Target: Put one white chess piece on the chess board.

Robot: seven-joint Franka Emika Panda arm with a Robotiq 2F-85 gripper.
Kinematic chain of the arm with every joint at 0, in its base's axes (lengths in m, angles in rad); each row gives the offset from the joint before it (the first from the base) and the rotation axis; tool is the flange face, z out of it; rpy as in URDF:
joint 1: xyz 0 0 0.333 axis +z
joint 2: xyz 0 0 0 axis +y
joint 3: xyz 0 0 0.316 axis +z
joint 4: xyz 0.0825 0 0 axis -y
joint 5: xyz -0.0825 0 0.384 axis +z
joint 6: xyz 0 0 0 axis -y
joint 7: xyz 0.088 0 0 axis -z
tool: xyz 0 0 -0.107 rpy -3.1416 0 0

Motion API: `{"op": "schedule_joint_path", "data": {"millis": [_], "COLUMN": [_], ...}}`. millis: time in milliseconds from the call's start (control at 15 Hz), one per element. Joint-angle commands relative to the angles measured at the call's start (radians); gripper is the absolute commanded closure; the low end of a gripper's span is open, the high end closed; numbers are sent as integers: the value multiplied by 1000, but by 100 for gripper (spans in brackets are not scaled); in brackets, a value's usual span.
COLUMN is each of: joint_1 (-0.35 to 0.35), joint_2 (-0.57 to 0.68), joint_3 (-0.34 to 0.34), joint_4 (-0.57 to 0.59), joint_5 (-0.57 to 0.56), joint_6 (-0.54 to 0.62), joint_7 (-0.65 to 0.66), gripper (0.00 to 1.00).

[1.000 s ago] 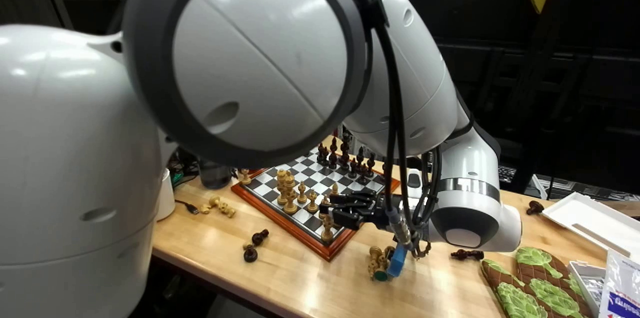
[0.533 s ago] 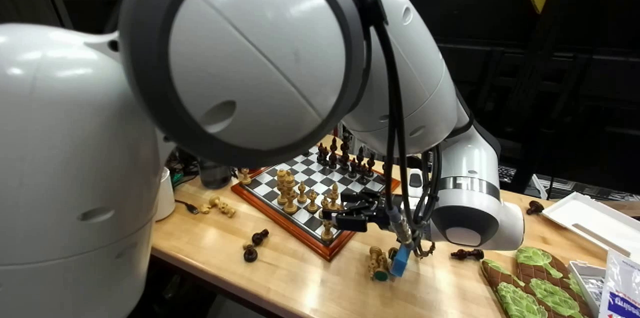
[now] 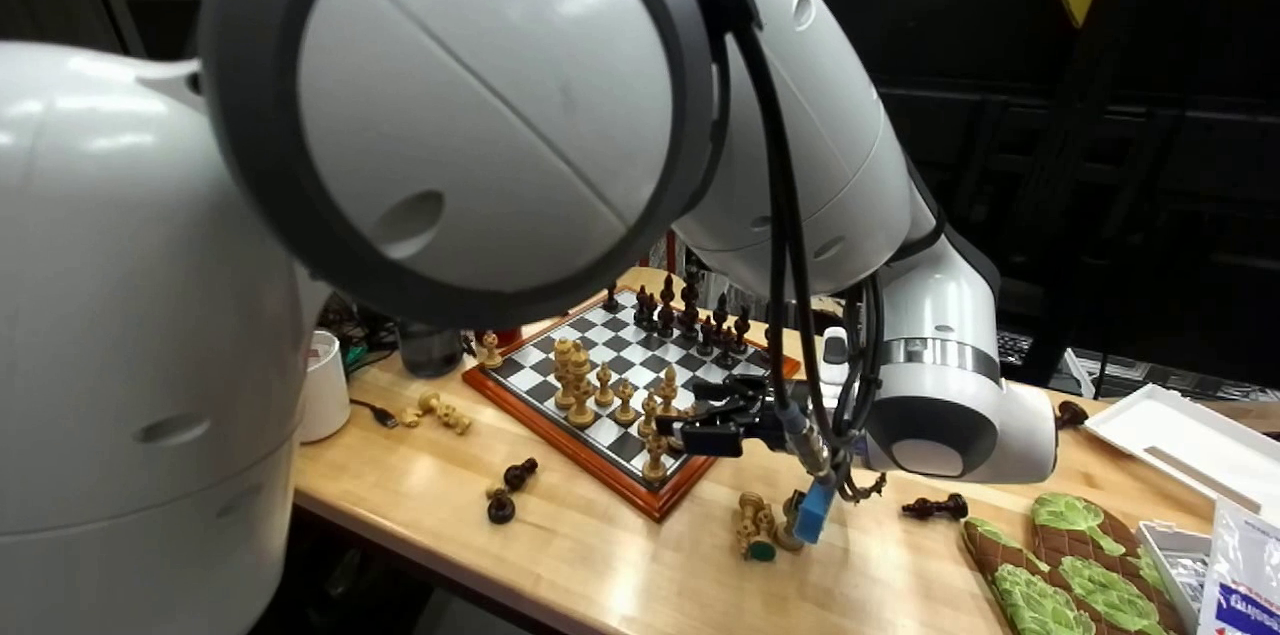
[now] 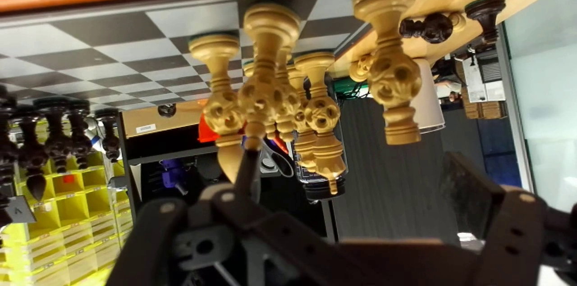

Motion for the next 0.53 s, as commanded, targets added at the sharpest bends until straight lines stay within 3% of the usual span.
{"op": "schedule_joint_path", "data": {"millis": [0,133,200,333,467], "joint_1": [13,14,14,15,15], "joint_2": [-19,-18,-15,-16,-16], "joint_3": [-2,0,1,1,2], "joint_4": [-16,-18,-15,-16,-15], "joint_5": [-24,-30,-40,-48,-57], "joint_6": [45,55,53,61,62], "joint_7": [-3,-1,-6,-1,-1], "gripper": [0,5,26,29,43]}}
